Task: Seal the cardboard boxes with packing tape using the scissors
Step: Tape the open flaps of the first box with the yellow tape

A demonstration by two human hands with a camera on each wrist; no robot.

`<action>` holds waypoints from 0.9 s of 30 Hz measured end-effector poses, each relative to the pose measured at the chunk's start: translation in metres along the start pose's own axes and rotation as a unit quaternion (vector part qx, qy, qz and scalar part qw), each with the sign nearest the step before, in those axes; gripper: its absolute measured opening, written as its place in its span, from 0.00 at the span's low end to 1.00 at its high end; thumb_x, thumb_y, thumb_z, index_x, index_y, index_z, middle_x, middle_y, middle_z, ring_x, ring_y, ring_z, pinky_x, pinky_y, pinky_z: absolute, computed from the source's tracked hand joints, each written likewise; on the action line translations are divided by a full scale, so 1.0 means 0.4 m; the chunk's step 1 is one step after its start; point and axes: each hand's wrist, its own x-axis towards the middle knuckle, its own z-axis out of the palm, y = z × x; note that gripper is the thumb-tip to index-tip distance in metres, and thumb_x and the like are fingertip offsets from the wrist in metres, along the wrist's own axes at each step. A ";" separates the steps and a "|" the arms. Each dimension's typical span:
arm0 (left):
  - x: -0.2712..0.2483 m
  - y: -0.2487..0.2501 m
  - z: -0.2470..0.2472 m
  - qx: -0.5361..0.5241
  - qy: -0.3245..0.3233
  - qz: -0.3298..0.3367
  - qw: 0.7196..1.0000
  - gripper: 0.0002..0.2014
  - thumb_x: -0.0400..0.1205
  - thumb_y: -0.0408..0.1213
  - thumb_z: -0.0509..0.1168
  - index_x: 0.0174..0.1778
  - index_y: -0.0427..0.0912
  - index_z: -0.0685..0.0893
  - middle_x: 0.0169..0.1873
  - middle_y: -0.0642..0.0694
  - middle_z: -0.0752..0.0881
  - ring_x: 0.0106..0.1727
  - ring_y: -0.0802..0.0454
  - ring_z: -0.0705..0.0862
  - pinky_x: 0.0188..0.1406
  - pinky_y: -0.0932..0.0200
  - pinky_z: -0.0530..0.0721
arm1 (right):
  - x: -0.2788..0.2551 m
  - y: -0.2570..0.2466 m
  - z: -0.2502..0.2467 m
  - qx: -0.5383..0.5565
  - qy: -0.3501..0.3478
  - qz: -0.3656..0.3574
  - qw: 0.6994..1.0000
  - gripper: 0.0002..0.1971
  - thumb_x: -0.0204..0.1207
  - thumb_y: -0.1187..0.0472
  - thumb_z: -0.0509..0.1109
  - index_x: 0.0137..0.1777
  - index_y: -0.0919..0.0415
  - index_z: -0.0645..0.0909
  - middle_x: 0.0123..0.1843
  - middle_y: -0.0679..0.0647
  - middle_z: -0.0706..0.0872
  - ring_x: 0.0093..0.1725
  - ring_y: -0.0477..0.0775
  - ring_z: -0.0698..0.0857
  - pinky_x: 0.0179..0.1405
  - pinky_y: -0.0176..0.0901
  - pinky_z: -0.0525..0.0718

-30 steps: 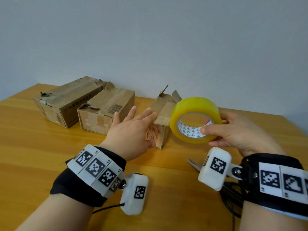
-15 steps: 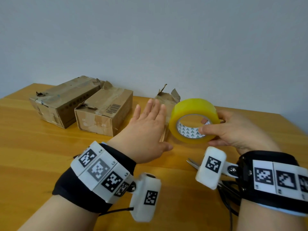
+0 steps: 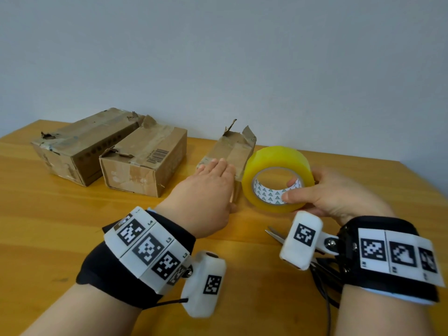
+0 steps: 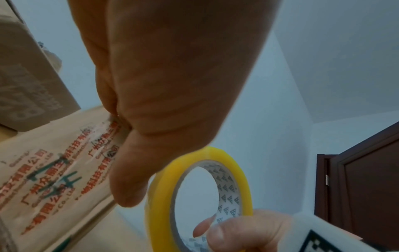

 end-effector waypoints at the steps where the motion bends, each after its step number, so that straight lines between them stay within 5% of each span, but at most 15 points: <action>1: 0.002 0.000 -0.002 -0.001 0.004 0.000 1.000 0.38 0.88 0.48 0.59 0.87 0.43 0.45 0.87 0.44 0.47 0.87 0.48 0.44 0.84 0.53 0.45 | -0.001 0.001 0.000 -0.003 -0.004 0.002 1.000 0.15 0.68 0.72 0.83 0.51 0.59 0.84 0.45 0.57 0.93 0.33 0.50 0.93 0.27 0.39 0.87; 8: -0.001 -0.005 0.007 0.012 -0.007 0.010 1.000 0.42 0.88 0.48 0.59 0.87 0.46 0.36 0.87 0.42 0.42 0.87 0.45 0.41 0.86 0.49 0.44 | -0.010 -0.005 -0.004 -0.038 -0.034 -0.008 0.999 0.18 0.68 0.67 0.84 0.54 0.55 0.83 0.48 0.55 0.93 0.36 0.50 0.93 0.28 0.39 0.87; 11: -0.001 -0.005 0.009 0.024 -0.014 0.019 0.999 0.43 0.88 0.49 0.59 0.86 0.49 0.32 0.86 0.38 0.39 0.87 0.41 0.39 0.86 0.45 0.45 | -0.019 -0.017 -0.007 -0.067 -0.032 -0.043 0.996 0.23 0.62 0.60 0.87 0.55 0.48 0.84 0.51 0.53 0.93 0.48 0.56 0.93 0.48 0.55 0.92; 13: 0.001 -0.003 0.010 0.022 -0.014 0.018 1.000 0.42 0.88 0.49 0.59 0.86 0.50 0.33 0.86 0.38 0.39 0.87 0.40 0.38 0.86 0.44 0.45 | -0.033 -0.033 -0.007 -0.076 -0.049 -0.073 0.993 0.28 0.55 0.53 0.87 0.56 0.49 0.83 0.50 0.53 0.94 0.53 0.61 0.92 0.60 0.64 0.87; 17: 0.002 0.001 0.015 0.027 -0.003 0.016 1.000 0.41 0.88 0.47 0.59 0.86 0.50 0.36 0.86 0.38 0.41 0.87 0.39 0.40 0.86 0.44 0.45 | -0.046 -0.065 0.021 -0.069 -0.076 -0.119 0.988 0.28 0.58 0.45 0.80 0.58 0.51 0.80 0.36 0.43 0.92 0.36 0.38 0.88 0.42 0.43 0.77; 19: 0.002 -0.001 0.016 0.027 0.002 0.020 0.999 0.40 0.88 0.47 0.59 0.87 0.49 0.37 0.87 0.38 0.43 0.87 0.40 0.42 0.86 0.45 0.46 | -0.046 -0.071 0.037 -0.091 -0.066 -0.135 0.984 0.26 0.60 0.37 0.76 0.58 0.43 0.81 0.34 0.39 0.88 0.39 0.34 0.85 0.41 0.41 0.74; 22: 0.004 -0.007 0.010 0.013 0.003 0.024 1.000 0.38 0.88 0.46 0.58 0.87 0.51 0.38 0.87 0.41 0.45 0.87 0.43 0.42 0.85 0.47 0.46 | -0.046 -0.072 0.043 -0.113 -0.049 -0.137 0.983 0.24 0.59 0.29 0.73 0.56 0.33 0.85 0.57 0.40 0.88 0.66 0.47 0.82 0.65 0.56 0.79; 24: 0.005 -0.010 0.006 0.007 0.000 0.027 1.000 0.37 0.89 0.45 0.57 0.87 0.51 0.39 0.87 0.41 0.44 0.87 0.44 0.42 0.85 0.49 0.45 | -0.050 -0.070 0.041 -0.116 -0.049 -0.133 0.983 0.24 0.58 0.27 0.74 0.54 0.33 0.87 0.58 0.43 0.90 0.66 0.55 0.84 0.70 0.67 0.78; 27: 0.005 -0.015 0.003 0.000 -0.004 0.031 1.000 0.37 0.89 0.45 0.57 0.87 0.52 0.39 0.87 0.42 0.43 0.87 0.45 0.40 0.85 0.49 0.44 | -0.050 -0.074 0.040 -0.120 -0.042 -0.129 0.983 0.25 0.54 0.28 0.76 0.50 0.36 0.89 0.52 0.45 0.92 0.60 0.55 0.87 0.69 0.64 0.80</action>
